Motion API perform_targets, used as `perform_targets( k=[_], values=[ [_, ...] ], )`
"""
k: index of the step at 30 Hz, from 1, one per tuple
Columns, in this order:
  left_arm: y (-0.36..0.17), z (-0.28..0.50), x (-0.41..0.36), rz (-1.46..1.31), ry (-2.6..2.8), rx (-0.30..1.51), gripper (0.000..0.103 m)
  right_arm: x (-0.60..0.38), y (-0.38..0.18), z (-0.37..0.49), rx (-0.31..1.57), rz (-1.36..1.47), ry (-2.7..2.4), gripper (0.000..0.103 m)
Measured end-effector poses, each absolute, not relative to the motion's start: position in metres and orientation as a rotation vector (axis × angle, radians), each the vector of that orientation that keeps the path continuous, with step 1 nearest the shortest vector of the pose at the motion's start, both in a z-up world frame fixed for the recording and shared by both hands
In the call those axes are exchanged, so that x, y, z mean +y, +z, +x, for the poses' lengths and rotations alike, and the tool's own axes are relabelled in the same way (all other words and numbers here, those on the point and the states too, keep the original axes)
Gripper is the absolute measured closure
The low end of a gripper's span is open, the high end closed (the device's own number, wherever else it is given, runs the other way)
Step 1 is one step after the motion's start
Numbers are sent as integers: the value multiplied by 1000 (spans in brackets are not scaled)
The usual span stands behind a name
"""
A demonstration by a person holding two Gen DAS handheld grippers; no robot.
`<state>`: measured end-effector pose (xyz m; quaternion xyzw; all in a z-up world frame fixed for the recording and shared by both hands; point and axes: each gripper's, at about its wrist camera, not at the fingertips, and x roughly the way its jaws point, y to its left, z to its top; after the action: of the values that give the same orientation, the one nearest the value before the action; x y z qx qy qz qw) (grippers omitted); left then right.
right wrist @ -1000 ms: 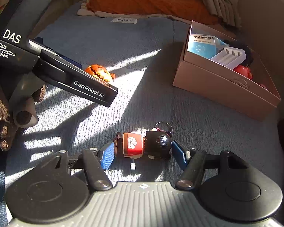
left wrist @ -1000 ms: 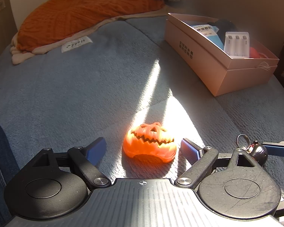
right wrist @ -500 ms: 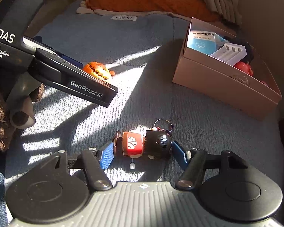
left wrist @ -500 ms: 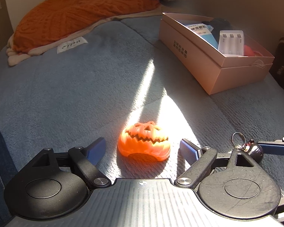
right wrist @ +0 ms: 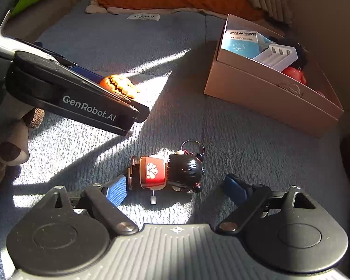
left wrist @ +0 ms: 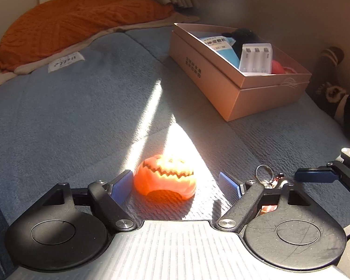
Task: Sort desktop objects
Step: 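Lift the figure keychain with the right tool while the left tool lifts the pumpkin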
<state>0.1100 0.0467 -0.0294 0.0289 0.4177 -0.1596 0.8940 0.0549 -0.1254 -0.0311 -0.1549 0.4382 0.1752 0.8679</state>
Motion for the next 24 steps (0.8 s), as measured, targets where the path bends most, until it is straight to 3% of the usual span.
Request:
perform_targets(
  k=[9, 12, 14, 24],
  values=[
    [-33, 113, 47, 78, -299, 882, 14, -124, -30, 54, 909, -321, 377, 15],
    [-34, 113, 47, 85, -298, 884, 13, -122, -29, 54, 902, -322, 397, 24],
    [-34, 113, 46, 86, -297, 886, 13, -121, -28, 53, 901, -317, 417, 37],
    [-34, 113, 46, 85, -301, 886, 13, -118, -28, 49, 879, -342, 424, 38]
  ],
)
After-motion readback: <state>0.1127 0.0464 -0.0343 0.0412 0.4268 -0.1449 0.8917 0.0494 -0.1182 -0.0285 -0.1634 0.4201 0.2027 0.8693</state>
